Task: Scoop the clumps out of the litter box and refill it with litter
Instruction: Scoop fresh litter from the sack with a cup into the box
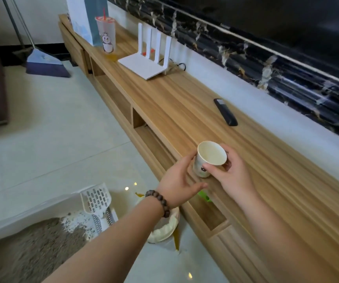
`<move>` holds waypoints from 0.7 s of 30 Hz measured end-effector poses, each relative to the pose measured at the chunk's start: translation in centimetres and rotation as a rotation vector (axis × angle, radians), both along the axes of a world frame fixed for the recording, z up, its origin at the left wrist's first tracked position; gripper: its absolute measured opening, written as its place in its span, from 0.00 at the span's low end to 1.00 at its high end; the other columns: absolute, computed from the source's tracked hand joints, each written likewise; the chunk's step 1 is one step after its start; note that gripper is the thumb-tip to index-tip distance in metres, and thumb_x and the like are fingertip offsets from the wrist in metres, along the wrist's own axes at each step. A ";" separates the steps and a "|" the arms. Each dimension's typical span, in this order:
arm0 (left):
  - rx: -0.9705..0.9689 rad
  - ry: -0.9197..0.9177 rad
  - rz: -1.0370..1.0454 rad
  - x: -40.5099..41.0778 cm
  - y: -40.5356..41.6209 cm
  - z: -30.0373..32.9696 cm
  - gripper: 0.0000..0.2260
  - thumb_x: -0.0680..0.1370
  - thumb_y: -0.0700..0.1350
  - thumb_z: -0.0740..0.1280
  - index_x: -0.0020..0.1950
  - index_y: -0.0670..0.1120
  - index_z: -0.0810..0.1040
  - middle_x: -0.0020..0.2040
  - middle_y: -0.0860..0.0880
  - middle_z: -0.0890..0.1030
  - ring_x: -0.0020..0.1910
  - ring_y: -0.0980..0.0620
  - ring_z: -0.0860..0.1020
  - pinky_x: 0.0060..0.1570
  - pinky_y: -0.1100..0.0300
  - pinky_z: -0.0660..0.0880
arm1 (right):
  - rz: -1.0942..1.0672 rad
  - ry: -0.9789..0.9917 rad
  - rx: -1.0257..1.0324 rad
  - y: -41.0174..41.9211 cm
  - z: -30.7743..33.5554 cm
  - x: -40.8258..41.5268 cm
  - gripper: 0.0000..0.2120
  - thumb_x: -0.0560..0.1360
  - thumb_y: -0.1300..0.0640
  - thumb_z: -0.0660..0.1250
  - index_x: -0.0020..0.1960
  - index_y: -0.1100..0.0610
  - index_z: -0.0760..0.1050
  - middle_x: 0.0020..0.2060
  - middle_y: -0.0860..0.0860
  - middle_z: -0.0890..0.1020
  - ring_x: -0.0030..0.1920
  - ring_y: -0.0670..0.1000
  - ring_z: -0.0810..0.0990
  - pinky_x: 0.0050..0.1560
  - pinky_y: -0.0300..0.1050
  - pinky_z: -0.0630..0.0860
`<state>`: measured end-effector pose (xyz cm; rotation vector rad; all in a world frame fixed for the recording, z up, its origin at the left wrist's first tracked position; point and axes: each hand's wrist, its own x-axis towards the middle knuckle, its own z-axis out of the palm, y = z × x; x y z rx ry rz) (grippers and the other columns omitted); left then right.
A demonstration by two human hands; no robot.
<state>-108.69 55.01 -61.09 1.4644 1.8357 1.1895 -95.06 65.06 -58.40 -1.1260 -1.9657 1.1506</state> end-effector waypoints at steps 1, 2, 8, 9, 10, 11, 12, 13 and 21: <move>0.003 0.025 0.017 -1.1 -1.7 -0.7 0.40 0.70 0.54 0.74 0.76 0.51 0.58 0.73 0.56 0.66 0.71 0.61 0.64 0.69 0.64 0.62 | 0.041 0.033 -0.006 -1.1 -0.3 -0.7 0.31 0.64 0.48 0.77 0.63 0.41 0.69 0.59 0.41 0.78 0.61 0.44 0.75 0.62 0.47 0.73; -0.014 0.049 0.042 -2.2 -3.4 -1.7 0.40 0.70 0.55 0.74 0.76 0.52 0.58 0.73 0.57 0.65 0.71 0.62 0.64 0.69 0.64 0.61 | 0.080 0.054 -0.015 -2.2 -0.7 -1.5 0.31 0.63 0.46 0.77 0.62 0.40 0.69 0.59 0.41 0.78 0.61 0.43 0.75 0.63 0.48 0.72; -0.434 0.067 0.139 -6.7 -11.1 -10.7 0.44 0.70 0.57 0.73 0.78 0.53 0.50 0.75 0.53 0.62 0.73 0.53 0.63 0.67 0.62 0.61 | 0.207 0.012 -0.096 -7.1 -7.3 -5.0 0.34 0.63 0.47 0.77 0.66 0.44 0.67 0.61 0.40 0.76 0.63 0.40 0.73 0.65 0.45 0.70; -0.475 0.068 0.124 -6.6 -11.5 -12.0 0.44 0.70 0.56 0.74 0.77 0.53 0.50 0.75 0.52 0.63 0.72 0.52 0.64 0.65 0.64 0.61 | 0.195 -0.007 -0.116 -7.2 -8.8 -5.1 0.34 0.63 0.49 0.78 0.65 0.44 0.68 0.60 0.40 0.76 0.62 0.40 0.74 0.65 0.45 0.71; -0.505 0.068 0.108 -6.4 -11.7 -13.3 0.44 0.70 0.55 0.74 0.77 0.52 0.50 0.74 0.52 0.63 0.71 0.52 0.64 0.63 0.66 0.60 | 0.181 -0.018 -0.141 -7.3 -10.4 -5.0 0.33 0.63 0.51 0.79 0.64 0.44 0.68 0.58 0.40 0.77 0.61 0.40 0.75 0.64 0.47 0.72; -0.527 0.070 0.096 -6.2 -11.7 -14.6 0.45 0.70 0.56 0.74 0.78 0.51 0.49 0.75 0.52 0.62 0.72 0.52 0.64 0.63 0.66 0.60 | 0.166 -0.028 -0.164 -7.2 -11.8 -4.9 0.33 0.62 0.50 0.79 0.63 0.45 0.70 0.57 0.41 0.78 0.60 0.41 0.76 0.64 0.50 0.73; -0.549 0.077 0.086 -6.1 -11.6 -16.0 0.47 0.69 0.57 0.74 0.78 0.51 0.48 0.76 0.52 0.60 0.72 0.52 0.63 0.66 0.64 0.60 | 0.155 -0.038 -0.182 -7.1 -13.3 -4.7 0.33 0.60 0.47 0.78 0.62 0.46 0.71 0.57 0.41 0.79 0.59 0.43 0.77 0.63 0.52 0.74; -0.580 0.084 0.080 -6.0 -11.3 -17.2 0.49 0.68 0.59 0.74 0.78 0.51 0.47 0.77 0.51 0.57 0.74 0.52 0.61 0.69 0.61 0.60 | 0.148 -0.045 -0.201 -7.0 -14.6 -4.6 0.34 0.58 0.44 0.77 0.62 0.46 0.71 0.56 0.42 0.79 0.58 0.43 0.77 0.62 0.53 0.74; -0.651 0.082 0.076 -6.0 -10.1 -23.8 0.52 0.69 0.59 0.73 0.78 0.50 0.39 0.79 0.53 0.43 0.76 0.53 0.54 0.73 0.58 0.58 | 0.196 -0.178 -0.160 -5.9 -23.3 -4.5 0.34 0.62 0.54 0.78 0.65 0.48 0.68 0.59 0.45 0.77 0.61 0.45 0.75 0.63 0.46 0.71</move>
